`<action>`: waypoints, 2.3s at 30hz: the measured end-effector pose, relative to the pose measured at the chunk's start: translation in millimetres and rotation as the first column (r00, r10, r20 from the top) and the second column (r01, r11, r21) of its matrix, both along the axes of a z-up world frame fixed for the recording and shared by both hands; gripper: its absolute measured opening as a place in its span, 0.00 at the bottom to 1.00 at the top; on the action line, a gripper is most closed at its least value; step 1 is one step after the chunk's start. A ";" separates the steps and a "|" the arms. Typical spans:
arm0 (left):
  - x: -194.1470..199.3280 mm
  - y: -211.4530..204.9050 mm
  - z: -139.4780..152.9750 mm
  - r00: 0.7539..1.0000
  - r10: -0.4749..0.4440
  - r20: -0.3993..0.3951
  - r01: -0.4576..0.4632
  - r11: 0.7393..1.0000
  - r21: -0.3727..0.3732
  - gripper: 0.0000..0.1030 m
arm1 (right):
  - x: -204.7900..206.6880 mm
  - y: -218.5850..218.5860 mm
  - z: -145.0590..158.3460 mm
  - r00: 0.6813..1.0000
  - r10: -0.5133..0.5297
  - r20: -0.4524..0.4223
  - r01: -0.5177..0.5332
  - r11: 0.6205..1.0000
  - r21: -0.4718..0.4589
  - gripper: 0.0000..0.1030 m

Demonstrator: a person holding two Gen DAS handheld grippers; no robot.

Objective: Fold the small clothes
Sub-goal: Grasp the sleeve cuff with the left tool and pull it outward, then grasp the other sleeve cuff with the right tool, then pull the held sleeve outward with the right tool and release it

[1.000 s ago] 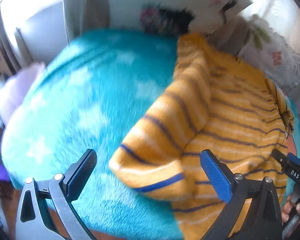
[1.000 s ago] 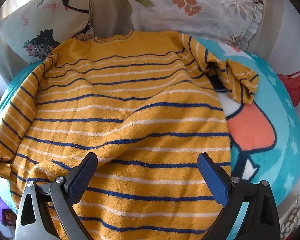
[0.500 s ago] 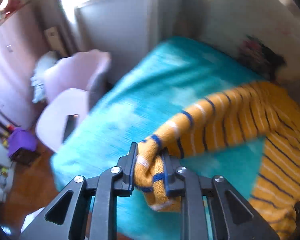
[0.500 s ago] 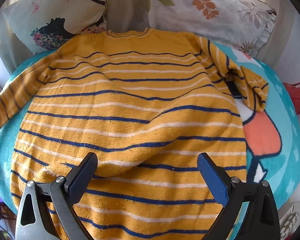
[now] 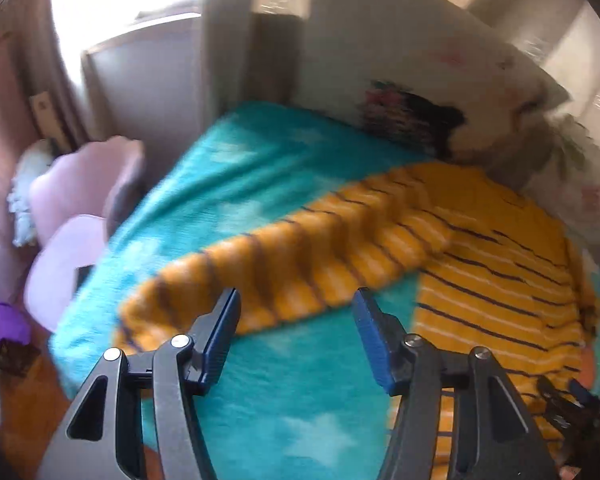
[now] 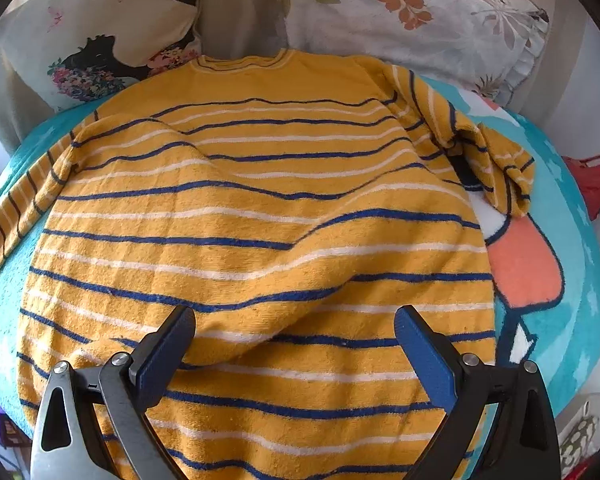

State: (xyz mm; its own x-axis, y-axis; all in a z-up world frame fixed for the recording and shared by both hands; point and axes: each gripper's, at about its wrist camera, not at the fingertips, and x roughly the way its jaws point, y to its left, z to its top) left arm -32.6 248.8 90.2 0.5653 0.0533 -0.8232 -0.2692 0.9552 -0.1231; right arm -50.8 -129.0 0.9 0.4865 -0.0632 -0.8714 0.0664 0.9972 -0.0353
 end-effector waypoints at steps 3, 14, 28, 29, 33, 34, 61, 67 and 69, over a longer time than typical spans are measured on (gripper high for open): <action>6.1 -43.8 -1.8 0.994 -0.108 -0.015 0.108 0.994 -0.016 0.58 | -0.8 -9.7 0.6 1.000 -0.020 0.000 0.020 1.000 0.013 0.98; -17.7 -159.3 -17.7 0.938 -0.336 -0.088 0.341 0.939 0.048 0.64 | -7.7 -29.6 7.0 1.000 -0.018 0.014 0.018 1.000 -0.002 0.98; -40.1 -175.3 -16.6 0.965 -0.240 -0.108 0.250 0.964 0.087 0.67 | 54.3 -198.0 41.2 0.954 -0.259 0.154 0.265 0.964 -0.020 0.82; -43.1 -175.3 -17.2 0.966 -0.232 -0.112 0.242 0.966 0.090 0.67 | 63.1 -213.8 40.9 0.949 -0.278 0.148 0.284 0.959 -0.017 0.81; -53.5 -174.1 -19.3 0.974 -0.184 -0.130 0.198 0.975 0.101 0.67 | 91.8 -249.7 36.4 0.956 -0.267 0.125 0.269 0.963 0.000 0.81; -57.0 -173.3 -19.3 0.977 -0.167 -0.134 0.181 0.978 0.105 0.67 | 98.4 -251.5 34.1 0.962 -0.245 0.121 0.248 0.969 -0.011 0.81; -58.2 -207.2 -15.0 0.976 -0.161 -0.146 0.179 0.976 0.124 0.68 | 42.9 -450.9 32.3 0.781 -0.617 0.100 0.620 0.784 -0.002 0.15; -59.3 -217.0 -16.3 0.974 -0.182 -0.133 0.197 0.975 0.108 0.68 | -6.7 -463.8 36.7 0.712 -0.700 0.053 0.697 0.714 0.068 0.24; -59.6 -218.4 -18.1 0.974 -0.181 -0.133 0.194 0.977 0.092 0.68 | -17.9 -444.8 49.0 0.756 -0.654 0.036 0.644 0.752 0.139 0.25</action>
State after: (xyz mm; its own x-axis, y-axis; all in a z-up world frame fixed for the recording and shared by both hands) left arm -92.2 30.4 72.1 0.4678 0.0445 -0.8827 -0.0907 0.9959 0.0021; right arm -68.6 -573.8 49.9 0.4296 -0.2941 -0.8538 0.6964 0.7098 0.1059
